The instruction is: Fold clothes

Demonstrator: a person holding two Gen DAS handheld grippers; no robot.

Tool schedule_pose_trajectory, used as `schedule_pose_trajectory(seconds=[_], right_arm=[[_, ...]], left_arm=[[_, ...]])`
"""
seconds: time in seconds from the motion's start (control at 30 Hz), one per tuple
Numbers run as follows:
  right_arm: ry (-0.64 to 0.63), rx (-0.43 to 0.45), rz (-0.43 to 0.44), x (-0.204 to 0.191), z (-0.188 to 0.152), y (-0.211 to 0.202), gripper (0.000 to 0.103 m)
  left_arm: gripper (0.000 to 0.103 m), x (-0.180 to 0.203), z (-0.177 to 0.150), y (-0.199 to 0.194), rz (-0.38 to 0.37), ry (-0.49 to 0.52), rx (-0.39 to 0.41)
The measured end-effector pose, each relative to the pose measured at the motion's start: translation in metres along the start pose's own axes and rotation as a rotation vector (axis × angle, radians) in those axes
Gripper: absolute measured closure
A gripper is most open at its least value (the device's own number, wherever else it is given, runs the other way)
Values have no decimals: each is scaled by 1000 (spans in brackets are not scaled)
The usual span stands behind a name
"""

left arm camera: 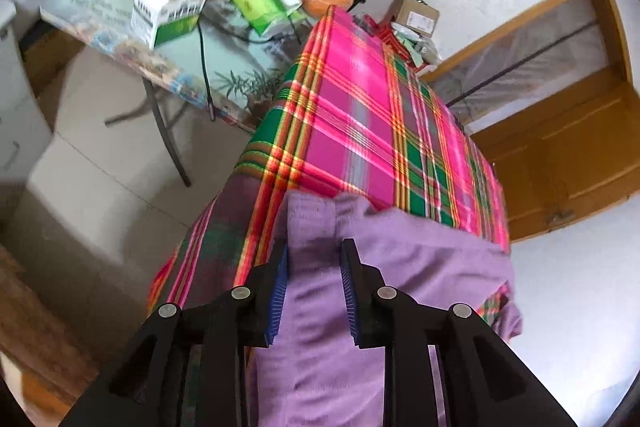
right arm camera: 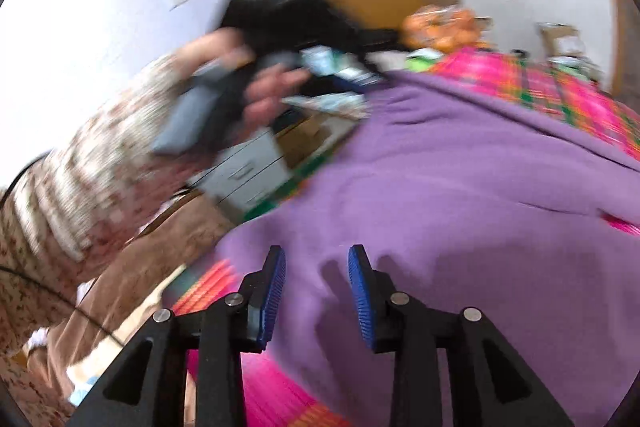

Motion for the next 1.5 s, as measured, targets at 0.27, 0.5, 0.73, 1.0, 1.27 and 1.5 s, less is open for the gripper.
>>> schedule_pose_trajectory(seconds=[0.27, 0.5, 0.73, 1.0, 1.27, 1.5], right_arm=[[225, 94, -226, 128, -30, -78, 70], [420, 137, -403, 220, -90, -151, 70], [529, 217, -533, 277, -124, -217, 70], [587, 267, -665, 331, -148, -278, 70], [675, 299, -669, 372, -166, -303, 70], [721, 316, -672, 402, -172, -320, 70]], left_arm=[[78, 8, -25, -36, 66, 2, 65], [67, 1, -46, -43, 135, -34, 64], [66, 53, -93, -32, 78, 94, 59], [66, 142, -159, 11, 28, 353, -10], [66, 201, -231, 57, -33, 577, -154], [66, 229, -253, 82, -87, 600, -228]])
Point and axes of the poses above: each gripper's, at about its wrist camera, not at the fingertips, and y roughly the way its jaws point, x to its right, z to its top, the point moved 9 cm from there along y, roughly the way its jaws point, and after that the axes turned 1 degree about y, right-handed, at the moved point
